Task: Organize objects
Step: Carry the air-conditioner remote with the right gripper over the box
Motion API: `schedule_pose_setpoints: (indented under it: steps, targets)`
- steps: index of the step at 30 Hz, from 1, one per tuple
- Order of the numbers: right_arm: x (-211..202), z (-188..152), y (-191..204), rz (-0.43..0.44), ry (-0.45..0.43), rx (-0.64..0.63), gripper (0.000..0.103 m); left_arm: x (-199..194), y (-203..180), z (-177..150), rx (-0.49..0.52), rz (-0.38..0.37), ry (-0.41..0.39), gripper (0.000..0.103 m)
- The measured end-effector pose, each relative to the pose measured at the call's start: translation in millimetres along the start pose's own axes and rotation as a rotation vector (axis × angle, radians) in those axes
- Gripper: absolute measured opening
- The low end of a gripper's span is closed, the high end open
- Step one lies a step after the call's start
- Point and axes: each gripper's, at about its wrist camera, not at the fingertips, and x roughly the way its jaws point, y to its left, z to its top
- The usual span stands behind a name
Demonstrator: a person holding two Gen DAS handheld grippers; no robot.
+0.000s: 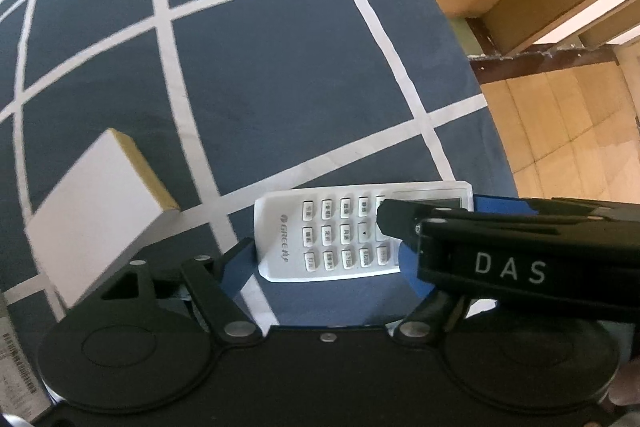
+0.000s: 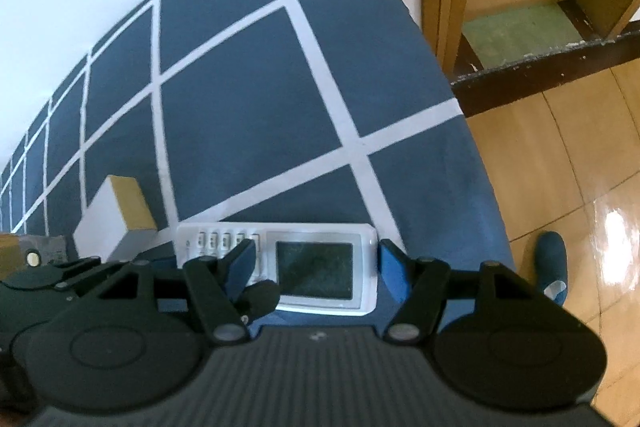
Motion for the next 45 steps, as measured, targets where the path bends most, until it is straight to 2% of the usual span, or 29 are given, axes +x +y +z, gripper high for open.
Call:
schedule_pose_setpoints:
  steps: [9, 21, 33, 45]
  targets:
    - [-33.2, -14.2, 27.8, 0.036, -0.043, -0.049, 0.066, -37.2, 3.2, -16.1, -0.017, 0.036, -0.056, 0.076]
    - [-75.4, -60.6, 95.4, 0.081, -0.08, -0.155, 0.066, -108.7, 38.5, -73.2, -0.095, 0.082, -0.139, 0.076]
    - [-81.5, -112.2, 203.7, 0.109, -0.073, -0.281, 0.066, -167.1, 124.4, -140.9, -0.219, 0.105, -0.19, 0.076]
    - [-57.3, -156.7, 339.4, 0.161, -0.05, -0.388, 0.066, -214.4, 246.1, -195.9, -0.319, 0.149, -0.218, 0.076]
